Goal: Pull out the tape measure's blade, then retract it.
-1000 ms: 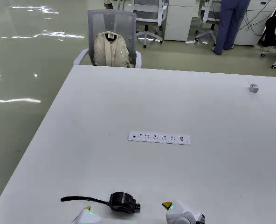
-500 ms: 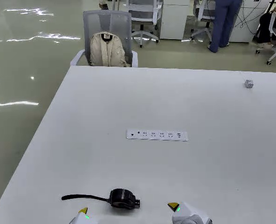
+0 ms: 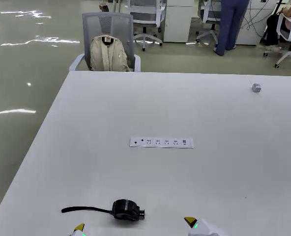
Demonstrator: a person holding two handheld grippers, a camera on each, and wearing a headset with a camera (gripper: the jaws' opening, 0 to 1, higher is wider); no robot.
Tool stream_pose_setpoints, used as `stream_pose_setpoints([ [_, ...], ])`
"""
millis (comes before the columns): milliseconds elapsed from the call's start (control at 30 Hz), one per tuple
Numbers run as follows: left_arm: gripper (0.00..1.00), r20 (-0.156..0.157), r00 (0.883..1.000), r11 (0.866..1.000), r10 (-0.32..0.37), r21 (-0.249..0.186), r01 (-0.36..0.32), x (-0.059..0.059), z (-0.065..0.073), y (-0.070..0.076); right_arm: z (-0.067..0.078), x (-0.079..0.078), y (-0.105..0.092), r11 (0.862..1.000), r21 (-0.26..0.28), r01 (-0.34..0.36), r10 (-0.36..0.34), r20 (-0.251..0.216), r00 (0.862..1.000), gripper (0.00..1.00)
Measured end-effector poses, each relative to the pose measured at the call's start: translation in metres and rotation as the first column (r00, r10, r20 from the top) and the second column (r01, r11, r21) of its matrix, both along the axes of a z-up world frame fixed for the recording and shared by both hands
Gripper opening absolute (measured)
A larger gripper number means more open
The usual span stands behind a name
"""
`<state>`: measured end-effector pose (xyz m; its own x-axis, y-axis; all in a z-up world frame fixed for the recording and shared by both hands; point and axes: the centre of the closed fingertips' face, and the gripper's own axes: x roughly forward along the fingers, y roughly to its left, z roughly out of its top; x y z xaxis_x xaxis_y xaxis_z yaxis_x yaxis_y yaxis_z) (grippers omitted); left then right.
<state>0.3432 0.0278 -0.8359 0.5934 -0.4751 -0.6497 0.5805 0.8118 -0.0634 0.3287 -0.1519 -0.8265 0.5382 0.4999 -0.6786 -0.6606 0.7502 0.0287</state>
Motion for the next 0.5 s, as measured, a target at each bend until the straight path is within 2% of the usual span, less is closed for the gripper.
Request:
stream_pose_setpoints([
  [133,1.0,-0.021,1.0,1.0,0.004,-0.005,-0.004,-0.006,-0.002,0.006,0.001,-0.004,-0.005,1.0,-0.004,0.013,-0.013,-0.004,1.0,0.8],
  [500,1.0,-0.028,1.0,1.0,0.014,-0.016,-0.014,-0.02,0.005,0.017,0.01,-0.016,-0.012,0.999,0.005,0.042,-0.042,-0.009,0.999,0.85],
])
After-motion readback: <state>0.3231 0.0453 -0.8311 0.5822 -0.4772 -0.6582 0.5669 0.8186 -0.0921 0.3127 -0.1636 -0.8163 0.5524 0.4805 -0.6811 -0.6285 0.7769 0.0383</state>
